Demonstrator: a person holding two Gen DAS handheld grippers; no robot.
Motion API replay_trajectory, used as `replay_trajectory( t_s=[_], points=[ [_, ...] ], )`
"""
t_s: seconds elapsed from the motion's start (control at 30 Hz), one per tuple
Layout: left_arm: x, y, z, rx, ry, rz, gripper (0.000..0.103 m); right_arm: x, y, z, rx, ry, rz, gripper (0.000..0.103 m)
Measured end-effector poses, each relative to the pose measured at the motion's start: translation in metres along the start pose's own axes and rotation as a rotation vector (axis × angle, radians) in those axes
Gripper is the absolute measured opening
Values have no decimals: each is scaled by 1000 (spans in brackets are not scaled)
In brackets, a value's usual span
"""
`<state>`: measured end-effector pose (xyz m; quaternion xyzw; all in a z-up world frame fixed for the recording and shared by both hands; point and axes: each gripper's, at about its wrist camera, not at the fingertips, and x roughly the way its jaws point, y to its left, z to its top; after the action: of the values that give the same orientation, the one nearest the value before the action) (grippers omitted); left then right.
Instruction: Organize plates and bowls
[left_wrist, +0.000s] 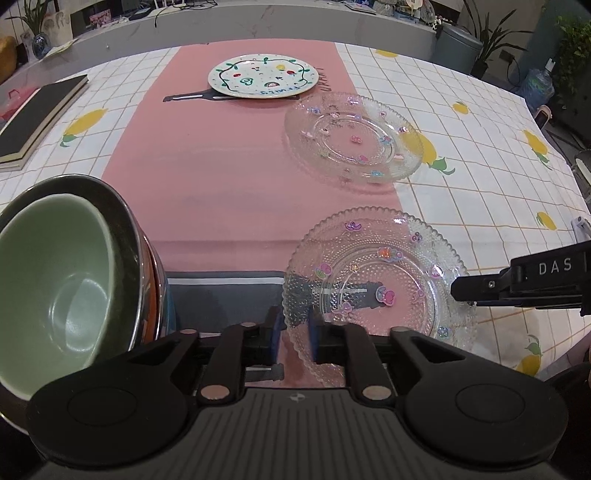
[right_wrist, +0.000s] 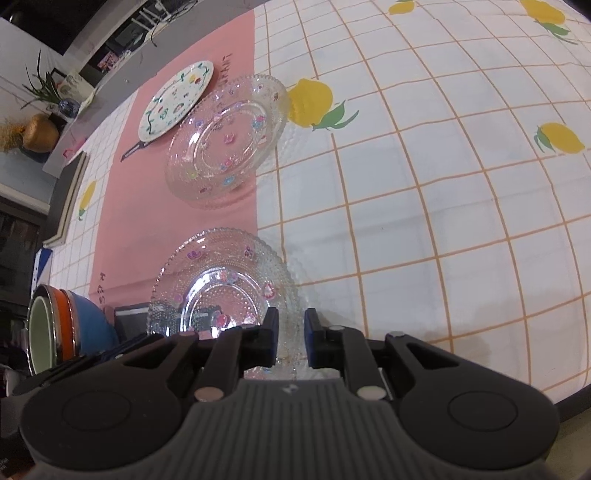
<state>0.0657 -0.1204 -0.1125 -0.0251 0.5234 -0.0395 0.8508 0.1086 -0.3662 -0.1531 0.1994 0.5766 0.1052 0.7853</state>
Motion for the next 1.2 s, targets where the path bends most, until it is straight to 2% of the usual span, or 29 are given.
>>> replay_trajectory(
  t_s=[0.1,0.3,0.5,0.63,0.7,0.87,1.2],
  points=[
    [-6,2,0,-16,-19,-22,29,-8,-1,-3,-2,-52,17,25],
    [-21,9,11,-74,-107,-91,36,-19,8,-5,-60,-147,21,28],
    [-24,9,28,-118,-161,-123,36,-21,8,3,-73,-234,51,28],
    [-20,10,43,-158,-173,-137,36,-21,9,14,-74,-282,33,28],
    [-17,11,52,-184,-177,-142,37,-20,8,22,-68,-300,19,28],
    [-6,12,73,-232,-191,-153,42,-16,0,49,7,-333,59,31],
    [26,17,106,-289,-208,-142,46,9,0,113,25,-361,39,32]
  ],
)
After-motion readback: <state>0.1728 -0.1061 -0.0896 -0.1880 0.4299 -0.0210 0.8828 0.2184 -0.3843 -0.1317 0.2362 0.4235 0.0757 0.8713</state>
